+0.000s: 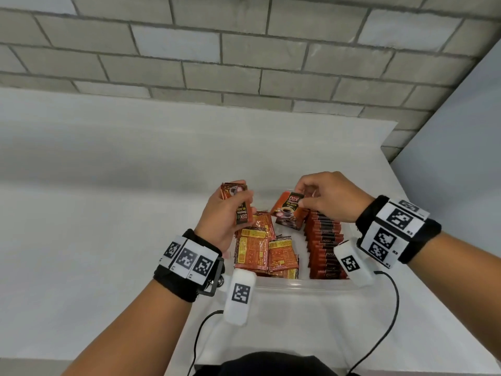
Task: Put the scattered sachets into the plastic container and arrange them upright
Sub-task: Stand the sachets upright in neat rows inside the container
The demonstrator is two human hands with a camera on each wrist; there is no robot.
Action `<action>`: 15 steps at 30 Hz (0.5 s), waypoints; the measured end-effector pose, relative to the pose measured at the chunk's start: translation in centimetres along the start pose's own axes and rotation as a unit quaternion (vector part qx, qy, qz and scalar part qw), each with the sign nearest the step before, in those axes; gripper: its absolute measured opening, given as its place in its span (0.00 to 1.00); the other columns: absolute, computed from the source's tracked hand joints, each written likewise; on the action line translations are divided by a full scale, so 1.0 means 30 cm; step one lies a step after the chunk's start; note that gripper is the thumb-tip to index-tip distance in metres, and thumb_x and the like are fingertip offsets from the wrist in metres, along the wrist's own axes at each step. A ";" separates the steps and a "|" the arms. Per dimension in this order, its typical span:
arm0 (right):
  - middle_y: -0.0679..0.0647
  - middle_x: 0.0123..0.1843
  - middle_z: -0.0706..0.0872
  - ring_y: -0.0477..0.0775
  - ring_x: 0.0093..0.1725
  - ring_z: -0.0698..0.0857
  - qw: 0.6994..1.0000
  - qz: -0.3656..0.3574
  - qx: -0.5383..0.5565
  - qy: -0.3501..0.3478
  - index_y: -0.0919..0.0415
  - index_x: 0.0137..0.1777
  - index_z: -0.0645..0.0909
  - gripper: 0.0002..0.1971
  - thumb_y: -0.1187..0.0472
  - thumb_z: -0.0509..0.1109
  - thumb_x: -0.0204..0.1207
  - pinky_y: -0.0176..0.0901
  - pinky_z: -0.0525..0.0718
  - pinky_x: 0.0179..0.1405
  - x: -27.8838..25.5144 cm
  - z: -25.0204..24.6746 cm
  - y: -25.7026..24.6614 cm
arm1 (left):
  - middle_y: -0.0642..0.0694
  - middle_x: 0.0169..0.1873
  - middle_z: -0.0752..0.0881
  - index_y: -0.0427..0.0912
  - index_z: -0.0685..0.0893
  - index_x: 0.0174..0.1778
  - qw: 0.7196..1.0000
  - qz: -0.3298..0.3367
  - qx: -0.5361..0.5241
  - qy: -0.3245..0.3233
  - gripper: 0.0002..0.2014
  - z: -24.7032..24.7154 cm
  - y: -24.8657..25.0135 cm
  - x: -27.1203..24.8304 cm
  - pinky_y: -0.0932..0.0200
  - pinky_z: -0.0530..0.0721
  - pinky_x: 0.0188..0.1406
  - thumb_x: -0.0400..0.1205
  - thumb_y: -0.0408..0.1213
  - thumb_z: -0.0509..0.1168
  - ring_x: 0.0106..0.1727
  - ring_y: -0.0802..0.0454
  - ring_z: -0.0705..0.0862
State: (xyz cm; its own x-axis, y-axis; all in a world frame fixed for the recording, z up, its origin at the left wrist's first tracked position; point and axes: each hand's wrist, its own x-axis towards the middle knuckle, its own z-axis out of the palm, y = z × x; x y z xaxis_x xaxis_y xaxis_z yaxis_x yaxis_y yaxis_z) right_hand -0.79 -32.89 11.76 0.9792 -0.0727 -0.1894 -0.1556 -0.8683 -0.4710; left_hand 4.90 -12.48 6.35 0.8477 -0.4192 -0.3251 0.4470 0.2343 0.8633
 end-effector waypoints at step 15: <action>0.54 0.47 0.85 0.55 0.42 0.82 0.954 0.064 -0.279 -0.091 0.58 0.49 0.83 0.05 0.61 0.69 0.76 0.39 0.70 0.32 0.113 0.108 0.016 | 0.44 0.39 0.84 0.42 0.80 0.51 0.999 -0.010 -0.032 -0.026 0.05 -0.065 0.029 0.027 0.53 0.86 0.37 0.82 0.32 0.66 0.35 0.49 0.86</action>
State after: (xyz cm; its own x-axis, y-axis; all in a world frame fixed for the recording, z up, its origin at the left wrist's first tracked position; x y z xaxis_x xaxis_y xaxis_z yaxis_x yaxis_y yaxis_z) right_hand 2.02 -31.96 8.11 0.9102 -0.1531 -0.3848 -0.1290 -0.9878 0.0878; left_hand 6.55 -10.93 6.09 0.8233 -0.4692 -0.3194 0.4820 0.2808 0.8300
